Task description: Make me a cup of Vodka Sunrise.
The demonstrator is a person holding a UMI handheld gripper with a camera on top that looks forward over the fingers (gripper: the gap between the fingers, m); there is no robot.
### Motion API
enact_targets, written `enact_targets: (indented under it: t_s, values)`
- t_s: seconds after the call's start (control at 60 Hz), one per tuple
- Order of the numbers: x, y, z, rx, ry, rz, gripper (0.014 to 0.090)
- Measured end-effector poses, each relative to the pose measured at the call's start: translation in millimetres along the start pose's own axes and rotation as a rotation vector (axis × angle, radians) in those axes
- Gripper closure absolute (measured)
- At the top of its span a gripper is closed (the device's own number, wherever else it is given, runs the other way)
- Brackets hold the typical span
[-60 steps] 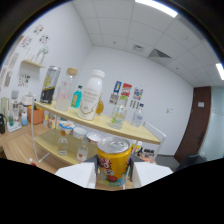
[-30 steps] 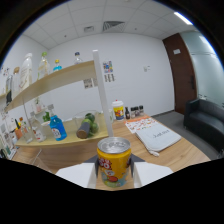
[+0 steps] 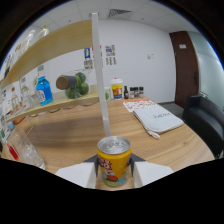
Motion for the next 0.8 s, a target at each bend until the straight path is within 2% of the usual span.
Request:
enact_targets:
  t_s: [0.283,0.317,0.4,0.433,0.633,0.8]
  values:
    - [3,14,-11,-0.027,0.030,-0.054,0.0501]
    - [5,16,-12,-0.044,0.041,-0.055,0.0465]
    - [11,10,-22,-0.049,0.078,-0.055,0.0239]
    - [12,7,-28,-0.050,0.089,-0.053,0.0194]
    - [-13,-29,-85,-0.002,0.104,-0.091,0.0191]
    - [-76,-41,-130,0.044,0.043,-0.111,0.0192]
